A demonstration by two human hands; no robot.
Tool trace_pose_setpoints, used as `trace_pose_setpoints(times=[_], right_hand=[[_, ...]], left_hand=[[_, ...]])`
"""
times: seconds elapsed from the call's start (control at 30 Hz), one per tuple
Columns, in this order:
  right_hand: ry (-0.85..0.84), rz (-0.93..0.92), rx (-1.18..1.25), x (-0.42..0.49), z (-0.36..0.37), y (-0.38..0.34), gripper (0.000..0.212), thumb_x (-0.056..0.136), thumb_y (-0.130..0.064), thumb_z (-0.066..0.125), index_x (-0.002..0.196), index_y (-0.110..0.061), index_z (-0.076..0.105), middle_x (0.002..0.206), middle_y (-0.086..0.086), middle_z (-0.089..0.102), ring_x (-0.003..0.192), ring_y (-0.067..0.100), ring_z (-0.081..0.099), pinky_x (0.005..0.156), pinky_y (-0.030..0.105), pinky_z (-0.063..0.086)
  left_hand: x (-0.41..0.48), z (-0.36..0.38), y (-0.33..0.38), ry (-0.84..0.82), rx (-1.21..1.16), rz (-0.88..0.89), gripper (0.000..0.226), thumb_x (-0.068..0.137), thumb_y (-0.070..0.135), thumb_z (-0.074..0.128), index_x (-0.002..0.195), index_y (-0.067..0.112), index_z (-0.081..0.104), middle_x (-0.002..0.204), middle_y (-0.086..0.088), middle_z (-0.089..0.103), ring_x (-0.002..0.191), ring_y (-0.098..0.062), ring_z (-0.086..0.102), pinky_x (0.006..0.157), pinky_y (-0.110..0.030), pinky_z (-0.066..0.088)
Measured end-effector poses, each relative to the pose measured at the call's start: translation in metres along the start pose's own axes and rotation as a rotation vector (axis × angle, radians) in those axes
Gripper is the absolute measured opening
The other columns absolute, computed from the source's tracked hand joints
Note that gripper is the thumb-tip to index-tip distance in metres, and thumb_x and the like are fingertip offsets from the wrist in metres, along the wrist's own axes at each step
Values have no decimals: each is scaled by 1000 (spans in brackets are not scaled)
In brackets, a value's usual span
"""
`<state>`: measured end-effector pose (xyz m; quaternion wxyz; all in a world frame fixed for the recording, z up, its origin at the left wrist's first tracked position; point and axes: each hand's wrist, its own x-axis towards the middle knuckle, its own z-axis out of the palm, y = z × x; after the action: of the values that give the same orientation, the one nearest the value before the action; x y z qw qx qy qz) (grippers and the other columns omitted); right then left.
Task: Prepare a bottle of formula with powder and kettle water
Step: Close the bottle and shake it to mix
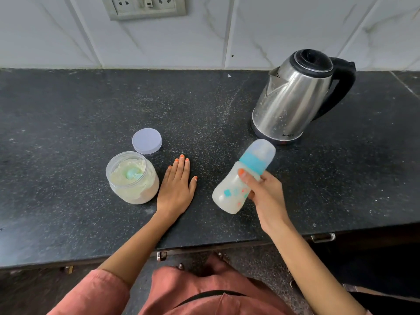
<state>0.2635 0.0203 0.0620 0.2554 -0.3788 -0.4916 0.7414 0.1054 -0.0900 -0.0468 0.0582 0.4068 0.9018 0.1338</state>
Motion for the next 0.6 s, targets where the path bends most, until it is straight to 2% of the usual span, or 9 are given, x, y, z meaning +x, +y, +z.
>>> trace_pose_setpoints(times=[0.07,0.13,0.2,0.27,0.37,0.4,0.47,0.53,0.6], right_hand=[[4,-28,25,3,-3,-6,40,49,-40,77,83,-19,72,85,-6,74,84,10,67,73,27,55],[101,-57,269,13,-5,-16,31,62,-34,74,89,-18,69,86,-8,74,83,6,68,67,24,55],[202,-102,436,21,-3,-19,19,79,-25,66,97,-19,65,89,-8,73,85,5,68,68,24,55],[168,-73,367,18,2,-14,15,83,-20,63,98,-19,63,89,-8,72,84,5,68,68,23,55],[-49,1,33,2,6,-3,21,64,-25,72,84,-18,70,83,-6,74,80,6,67,69,23,56],[-75,-5,-5,0,4,-4,23,60,-27,73,81,-18,72,82,-6,74,79,7,67,70,23,55],[5,-27,137,7,1,-11,21,64,-27,72,83,-17,72,84,-5,74,80,7,68,69,24,57],[154,-55,364,17,-2,-19,15,77,-23,67,92,-19,67,86,-8,73,83,6,68,68,24,56],[197,-70,401,19,-2,-18,13,83,-22,63,96,-21,63,86,-10,72,84,5,68,70,24,56]], left_hand=[[0,0,1,3,1,0,57,100,37,21,149,11,7,158,-4,0,145,-15,-3,115,-27,-7],[0,-1,2,7,0,1,57,101,37,22,149,11,7,158,-4,1,146,-16,-2,115,-28,-6],[0,-2,2,6,3,2,57,101,37,21,149,10,7,158,-4,1,146,-16,-2,115,-28,-6],[0,-2,3,5,6,2,57,101,37,21,149,10,7,158,-5,1,146,-16,-2,115,-28,-6],[-1,-3,2,-1,7,-1,57,101,37,21,149,10,6,158,-4,0,146,-16,-2,115,-28,-6],[-1,-3,2,-3,4,-2,57,101,36,21,149,10,6,158,-4,0,146,-16,-2,115,-28,-6],[-1,-3,3,-2,-2,-2,57,101,36,21,149,10,7,158,-5,0,146,-16,-3,115,-28,-5],[-1,-4,3,0,0,1,57,101,37,21,149,10,6,158,-5,0,146,-16,-3,115,-28,-6],[-1,-4,3,-3,0,2,57,101,37,20,149,10,5,158,-4,-1,145,-16,-3,115,-28,-6]])
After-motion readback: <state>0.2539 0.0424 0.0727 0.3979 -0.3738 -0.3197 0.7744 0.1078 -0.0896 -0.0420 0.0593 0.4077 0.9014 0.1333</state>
